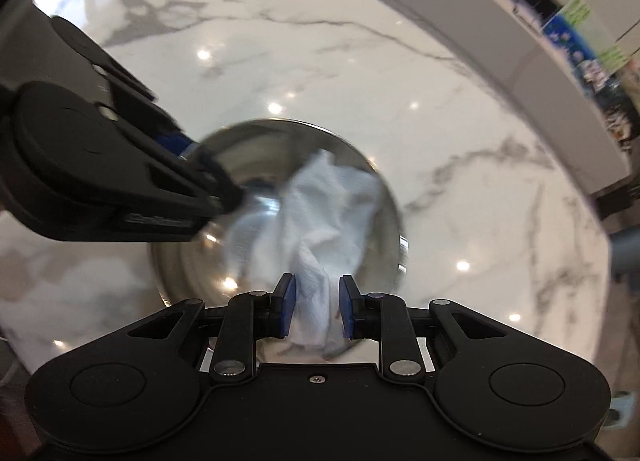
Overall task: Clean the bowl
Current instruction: 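Hold the bowl rim with the left tool while the right tool wipes inside with the cloth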
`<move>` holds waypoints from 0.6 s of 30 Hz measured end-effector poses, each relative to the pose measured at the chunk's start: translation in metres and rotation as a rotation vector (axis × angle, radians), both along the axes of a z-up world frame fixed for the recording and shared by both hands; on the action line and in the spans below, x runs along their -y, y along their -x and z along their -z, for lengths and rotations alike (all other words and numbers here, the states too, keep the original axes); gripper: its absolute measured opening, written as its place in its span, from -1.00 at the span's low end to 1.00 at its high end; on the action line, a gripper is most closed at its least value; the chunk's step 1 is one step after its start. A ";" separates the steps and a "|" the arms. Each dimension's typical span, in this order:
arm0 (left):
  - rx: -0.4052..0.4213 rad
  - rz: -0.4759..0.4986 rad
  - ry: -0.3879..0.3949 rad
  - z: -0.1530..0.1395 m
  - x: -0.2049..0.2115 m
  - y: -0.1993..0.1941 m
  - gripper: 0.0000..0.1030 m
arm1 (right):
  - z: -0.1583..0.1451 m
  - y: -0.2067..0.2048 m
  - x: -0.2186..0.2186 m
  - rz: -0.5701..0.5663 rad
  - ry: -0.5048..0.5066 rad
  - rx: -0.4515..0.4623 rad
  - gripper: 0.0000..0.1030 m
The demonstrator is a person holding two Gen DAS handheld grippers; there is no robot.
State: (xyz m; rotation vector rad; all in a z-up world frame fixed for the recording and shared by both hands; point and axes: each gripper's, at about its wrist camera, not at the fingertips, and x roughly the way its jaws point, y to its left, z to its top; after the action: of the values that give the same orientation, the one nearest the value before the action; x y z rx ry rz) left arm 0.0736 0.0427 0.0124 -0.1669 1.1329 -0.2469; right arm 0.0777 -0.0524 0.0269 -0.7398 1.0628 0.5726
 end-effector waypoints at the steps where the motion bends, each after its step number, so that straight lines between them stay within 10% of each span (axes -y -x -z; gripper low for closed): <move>1: 0.001 -0.002 0.002 0.000 0.000 0.000 -0.64 | 0.000 -0.001 0.002 0.008 -0.009 -0.013 -0.65; 10: -0.048 -0.045 0.084 0.003 -0.007 -0.001 -0.28 | 0.004 -0.008 0.010 0.084 -0.082 -0.116 -0.65; 18: -0.056 -0.001 0.073 0.006 0.003 -0.001 -0.39 | 0.005 -0.001 0.006 0.100 -0.130 -0.154 -0.67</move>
State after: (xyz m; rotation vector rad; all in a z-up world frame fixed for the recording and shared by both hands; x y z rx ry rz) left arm 0.0743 0.0392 0.0061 -0.2400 1.1798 -0.2838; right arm 0.0788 -0.0585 0.0215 -0.5321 1.1857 0.6143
